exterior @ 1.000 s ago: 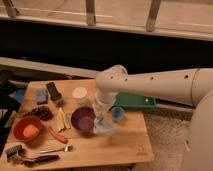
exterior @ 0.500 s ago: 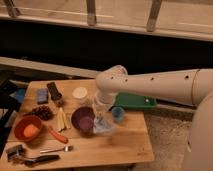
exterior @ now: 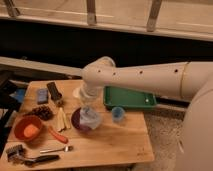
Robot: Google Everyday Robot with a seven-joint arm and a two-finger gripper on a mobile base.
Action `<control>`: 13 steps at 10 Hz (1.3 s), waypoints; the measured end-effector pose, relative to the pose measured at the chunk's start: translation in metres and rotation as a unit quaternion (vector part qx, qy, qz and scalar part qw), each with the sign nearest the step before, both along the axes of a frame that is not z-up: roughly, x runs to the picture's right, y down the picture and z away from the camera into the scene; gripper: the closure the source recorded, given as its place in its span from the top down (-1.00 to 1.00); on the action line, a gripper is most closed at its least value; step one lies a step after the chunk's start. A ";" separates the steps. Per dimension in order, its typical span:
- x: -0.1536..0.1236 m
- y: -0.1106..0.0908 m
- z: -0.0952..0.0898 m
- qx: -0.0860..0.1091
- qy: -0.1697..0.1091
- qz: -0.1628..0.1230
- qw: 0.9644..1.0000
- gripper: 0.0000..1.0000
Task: Place towel in purple bowl
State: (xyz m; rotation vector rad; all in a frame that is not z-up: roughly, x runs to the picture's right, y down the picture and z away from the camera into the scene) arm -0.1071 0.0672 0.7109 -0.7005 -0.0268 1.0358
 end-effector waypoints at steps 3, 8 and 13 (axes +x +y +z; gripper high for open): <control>-0.038 0.001 0.009 -0.004 -0.038 -0.016 0.999 -0.68; -0.028 0.009 0.054 -0.029 -0.032 0.002 0.999 0.34; -0.009 0.009 0.069 -0.038 -0.035 0.028 0.998 0.44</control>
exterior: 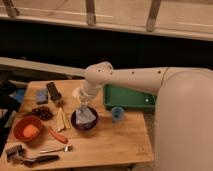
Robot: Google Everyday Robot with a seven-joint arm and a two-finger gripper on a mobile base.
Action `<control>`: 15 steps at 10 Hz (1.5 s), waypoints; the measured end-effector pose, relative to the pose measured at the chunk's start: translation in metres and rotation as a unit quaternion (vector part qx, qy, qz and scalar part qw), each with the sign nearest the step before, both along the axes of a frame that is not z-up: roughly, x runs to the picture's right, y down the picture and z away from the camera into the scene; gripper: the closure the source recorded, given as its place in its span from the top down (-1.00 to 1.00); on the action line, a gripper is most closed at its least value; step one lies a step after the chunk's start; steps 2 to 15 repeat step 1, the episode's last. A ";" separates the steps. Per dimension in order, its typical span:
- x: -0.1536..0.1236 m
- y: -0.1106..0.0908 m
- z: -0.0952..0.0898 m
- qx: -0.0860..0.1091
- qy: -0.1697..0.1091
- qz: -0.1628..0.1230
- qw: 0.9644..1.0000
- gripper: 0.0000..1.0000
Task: Place towel in purple bowl
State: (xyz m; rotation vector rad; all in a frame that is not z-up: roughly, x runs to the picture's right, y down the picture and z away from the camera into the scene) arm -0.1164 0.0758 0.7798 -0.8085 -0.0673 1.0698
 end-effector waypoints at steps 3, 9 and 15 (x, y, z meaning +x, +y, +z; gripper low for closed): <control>0.000 0.000 0.000 0.000 0.000 0.000 1.000 0.44; 0.000 0.000 0.000 0.000 0.000 0.000 1.000 0.44; 0.000 0.000 0.000 0.000 0.000 0.000 1.000 0.44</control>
